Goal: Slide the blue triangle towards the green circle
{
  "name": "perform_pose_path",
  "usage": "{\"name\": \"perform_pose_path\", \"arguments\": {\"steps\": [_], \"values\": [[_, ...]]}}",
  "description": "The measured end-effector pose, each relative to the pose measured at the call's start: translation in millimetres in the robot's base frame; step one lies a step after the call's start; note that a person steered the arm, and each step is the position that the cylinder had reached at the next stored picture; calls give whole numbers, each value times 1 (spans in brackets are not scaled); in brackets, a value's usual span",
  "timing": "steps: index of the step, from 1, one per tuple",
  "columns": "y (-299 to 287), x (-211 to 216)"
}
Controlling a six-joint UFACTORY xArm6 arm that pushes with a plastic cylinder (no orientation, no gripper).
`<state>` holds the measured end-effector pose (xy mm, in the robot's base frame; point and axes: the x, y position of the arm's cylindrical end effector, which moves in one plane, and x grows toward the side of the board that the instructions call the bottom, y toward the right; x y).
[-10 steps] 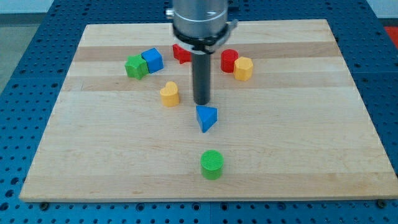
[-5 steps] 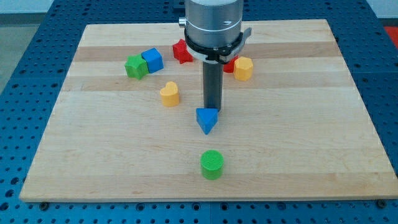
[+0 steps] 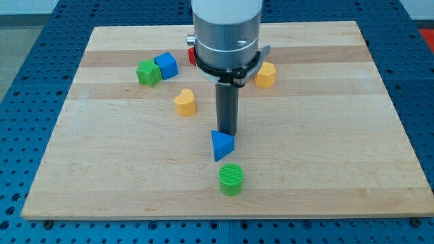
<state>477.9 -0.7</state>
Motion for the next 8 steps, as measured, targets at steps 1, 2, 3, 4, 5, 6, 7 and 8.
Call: {"name": "perform_pose_path", "arguments": {"steps": [1,2,3,4,5,6,7,8], "values": [[-15,-19],[-21,-19],[-23,-19],[-26,-16],[-29,1],[-29,3],[-29,4],[-29,27]]}}
